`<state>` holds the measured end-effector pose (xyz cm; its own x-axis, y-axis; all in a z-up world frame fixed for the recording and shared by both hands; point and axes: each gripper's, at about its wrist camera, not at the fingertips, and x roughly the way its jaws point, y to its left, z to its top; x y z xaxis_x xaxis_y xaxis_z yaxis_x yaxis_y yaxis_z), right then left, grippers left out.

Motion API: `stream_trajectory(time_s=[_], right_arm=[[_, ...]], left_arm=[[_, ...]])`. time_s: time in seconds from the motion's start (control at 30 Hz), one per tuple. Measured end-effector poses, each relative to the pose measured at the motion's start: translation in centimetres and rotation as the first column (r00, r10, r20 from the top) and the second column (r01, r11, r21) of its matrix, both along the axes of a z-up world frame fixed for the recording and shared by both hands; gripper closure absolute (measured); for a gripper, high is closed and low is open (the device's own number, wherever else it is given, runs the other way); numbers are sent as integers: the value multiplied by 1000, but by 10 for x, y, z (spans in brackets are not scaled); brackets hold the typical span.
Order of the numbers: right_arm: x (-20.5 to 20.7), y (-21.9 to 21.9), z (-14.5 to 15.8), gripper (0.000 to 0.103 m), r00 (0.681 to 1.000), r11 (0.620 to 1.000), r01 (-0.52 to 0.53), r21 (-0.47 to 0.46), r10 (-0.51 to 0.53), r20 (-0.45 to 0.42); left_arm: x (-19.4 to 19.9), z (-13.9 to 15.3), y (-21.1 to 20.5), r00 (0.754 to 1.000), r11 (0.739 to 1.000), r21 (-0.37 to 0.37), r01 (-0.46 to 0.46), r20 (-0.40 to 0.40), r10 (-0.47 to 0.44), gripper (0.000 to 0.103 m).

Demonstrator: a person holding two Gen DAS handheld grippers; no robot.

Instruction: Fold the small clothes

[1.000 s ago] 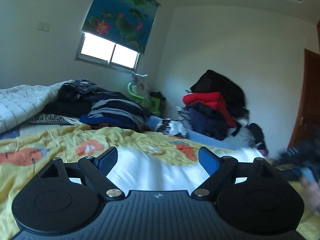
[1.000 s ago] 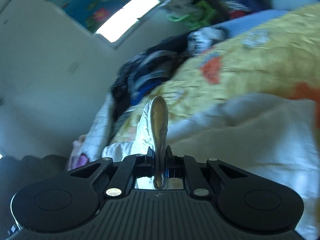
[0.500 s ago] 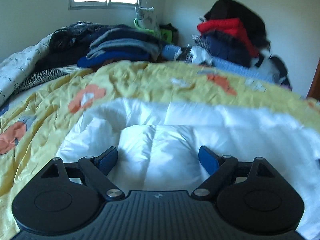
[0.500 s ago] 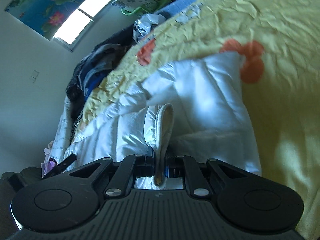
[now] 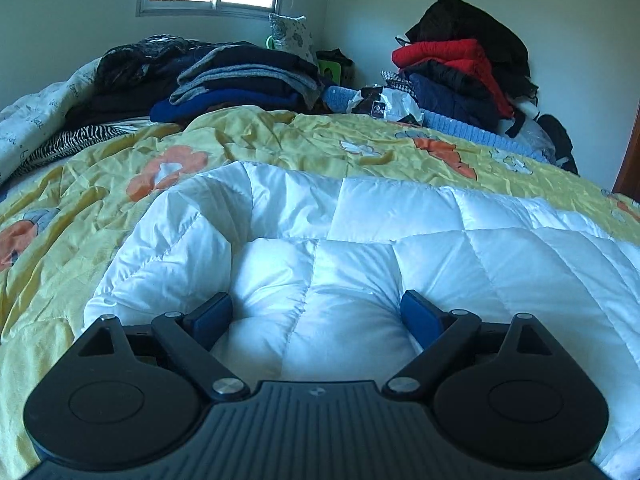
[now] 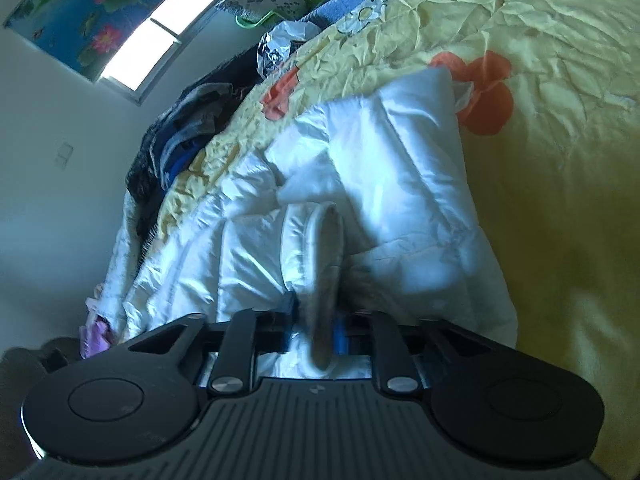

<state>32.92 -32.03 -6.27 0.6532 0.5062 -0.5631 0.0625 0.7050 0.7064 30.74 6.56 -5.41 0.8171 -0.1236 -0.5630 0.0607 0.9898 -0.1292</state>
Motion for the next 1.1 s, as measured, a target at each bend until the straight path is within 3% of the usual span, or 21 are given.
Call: stream_trajectory(time_s=[0.07, 0.17, 0.3, 0.43, 0.53, 0.63, 0.87, 1.0, 1.1], right_arm=[[-9, -7, 18, 40, 995, 997, 72, 8, -72, 73], [-22, -6, 49, 40, 969, 988, 152, -33, -143, 201], [-19, 36, 73, 33, 960, 990, 32, -138, 8, 281], [0, 88, 64, 31, 949, 965, -115, -235, 177, 262], [18, 114, 46, 31, 955, 944, -166, -286, 226, 192], [24, 123, 27, 28, 961, 925, -176, -337, 235, 144], [13, 123, 2, 29, 945, 905, -202, -374, 281, 170], [14, 126, 4, 28, 941, 893, -199, -404, 289, 174], [6, 128, 26, 26, 960, 892, -115, -437, 213, 182]], left_arm=[[-1, 0, 2, 1000, 1000, -15, -1, 3, 1, 11], [-1, 0, 3, 1000, 1000, -22, -1, 5, 2, 11], [-1, 0, 3, 1000, 1000, -22, -1, 5, 1, 11], [-1, 0, 3, 1000, 1000, -22, -1, 4, 1, 11], [0, 0, 3, 1000, 1000, -20, -1, 4, 2, 11], [0, 0, 4, 1000, 1000, -23, 0, 4, 0, 11], [0, -1, 2, 1000, 1000, -24, 1, 4, -1, 11], [0, -1, 2, 1000, 1000, -23, 1, 5, -1, 11], [0, -1, 3, 1000, 1000, -25, 1, 5, -1, 11]])
